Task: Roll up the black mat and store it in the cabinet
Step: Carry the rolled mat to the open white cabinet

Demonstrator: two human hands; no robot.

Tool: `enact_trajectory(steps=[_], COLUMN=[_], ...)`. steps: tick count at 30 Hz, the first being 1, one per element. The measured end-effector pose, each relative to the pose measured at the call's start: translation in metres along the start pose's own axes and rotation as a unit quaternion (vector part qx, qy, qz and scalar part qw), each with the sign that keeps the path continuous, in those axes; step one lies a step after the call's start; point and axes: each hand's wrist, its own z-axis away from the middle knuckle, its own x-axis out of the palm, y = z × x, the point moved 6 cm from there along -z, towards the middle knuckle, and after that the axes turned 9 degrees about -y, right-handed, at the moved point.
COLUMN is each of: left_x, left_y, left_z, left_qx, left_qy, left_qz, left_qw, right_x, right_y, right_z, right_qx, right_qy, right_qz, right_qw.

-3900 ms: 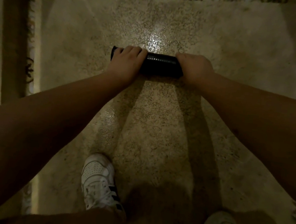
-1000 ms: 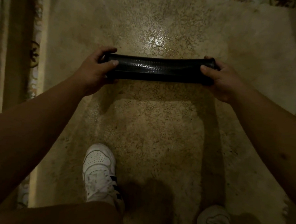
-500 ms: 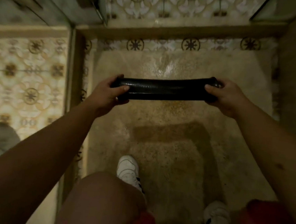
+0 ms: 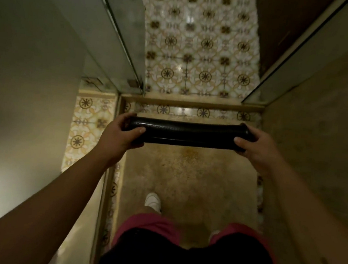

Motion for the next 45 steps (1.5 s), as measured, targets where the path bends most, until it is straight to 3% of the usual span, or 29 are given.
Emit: enact_trajectory(steps=[7, 13, 17, 31, 37, 45], left_x=[-0.006, 0.005, 0.023, 0.110, 0.120, 0.105], left_y=[0.104, 0.161, 0.173, 0.203, 0.213, 0.232], left_z=[0.071, 0.095, 0.106, 0.089, 0.066, 0.012], left_qx=[0.057, 0.084, 0.091, 0.116, 0.114, 0.119], left_qy=[-0.066, -0.087, -0.078, -0.021, 0.004, 0.020], left_qz=[-0.082, -0.141, -0.147, -0.073, -0.028, -0.018], left_qw=[0.993, 0.983, 0.982, 0.990, 0.993, 0.993], right_x=[0.039, 0.043, 0.029, -0.066, -0.079, -0.079], right_y=[-0.119, -0.151, -0.158, -0.217, -0.239, -0.271], right_z=[0.085, 0.112, 0.116, 0.121, 0.103, 0.042], right_qx=[-0.070, -0.106, -0.116, -0.155, -0.148, -0.148], right_qy=[-0.014, 0.011, 0.037, 0.015, -0.021, -0.007], right_qz=[0.063, 0.050, 0.035, 0.040, 0.054, 0.085], right_qw=[0.995, 0.993, 0.992, 0.987, 0.987, 0.985])
